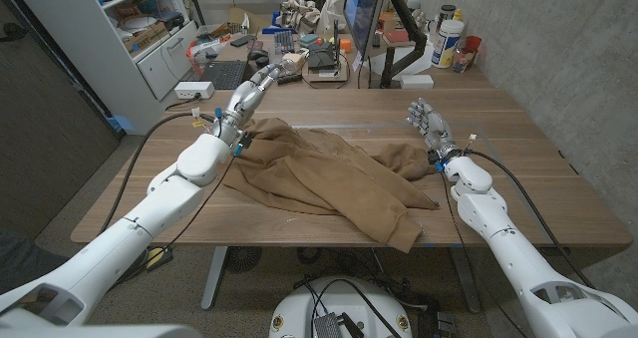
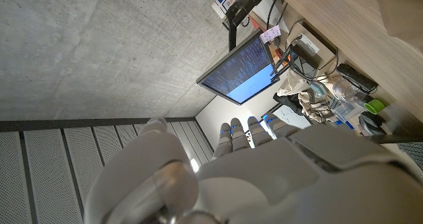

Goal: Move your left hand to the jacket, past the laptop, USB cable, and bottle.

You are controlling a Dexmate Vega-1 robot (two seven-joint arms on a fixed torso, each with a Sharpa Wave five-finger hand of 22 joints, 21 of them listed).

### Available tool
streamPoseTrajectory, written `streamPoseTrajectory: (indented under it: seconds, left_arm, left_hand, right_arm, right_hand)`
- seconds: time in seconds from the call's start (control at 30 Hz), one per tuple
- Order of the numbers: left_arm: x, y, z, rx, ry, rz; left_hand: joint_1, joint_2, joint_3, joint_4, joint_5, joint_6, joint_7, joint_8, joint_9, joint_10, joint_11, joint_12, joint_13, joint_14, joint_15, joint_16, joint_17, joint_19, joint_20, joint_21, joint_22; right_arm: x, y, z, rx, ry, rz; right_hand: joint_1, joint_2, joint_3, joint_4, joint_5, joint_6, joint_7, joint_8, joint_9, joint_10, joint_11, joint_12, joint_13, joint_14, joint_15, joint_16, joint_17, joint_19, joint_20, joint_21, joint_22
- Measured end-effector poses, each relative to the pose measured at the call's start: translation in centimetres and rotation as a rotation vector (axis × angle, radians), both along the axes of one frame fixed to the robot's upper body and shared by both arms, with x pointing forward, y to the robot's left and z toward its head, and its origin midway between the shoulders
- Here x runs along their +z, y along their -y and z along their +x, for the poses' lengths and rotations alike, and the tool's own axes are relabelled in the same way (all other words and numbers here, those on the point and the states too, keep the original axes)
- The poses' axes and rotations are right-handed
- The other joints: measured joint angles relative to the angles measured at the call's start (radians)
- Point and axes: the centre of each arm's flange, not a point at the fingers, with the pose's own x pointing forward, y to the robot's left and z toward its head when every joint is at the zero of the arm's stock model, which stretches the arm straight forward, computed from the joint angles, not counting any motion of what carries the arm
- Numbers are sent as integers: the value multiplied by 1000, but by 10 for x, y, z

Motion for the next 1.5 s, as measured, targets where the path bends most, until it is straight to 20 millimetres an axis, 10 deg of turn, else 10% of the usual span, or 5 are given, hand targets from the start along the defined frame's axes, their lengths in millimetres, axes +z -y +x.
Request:
streamPoseTrajectory:
  seconds: [1.5]
  left_arm:
    - [10,27,-25,183,103,173]
  left_hand:
    - [26,7,1,-12,-15,25,-14,8,0,17,-5,7,5,10,3,0,2,-10,32,5,6]
  right_arm:
    - [1,6,-1,-24,13,-17]
  right_hand:
    - [0,0,-4,-4,0,9,2,0,0,3,-3,-8,0,7,-4,0,0,12,2,-18,0]
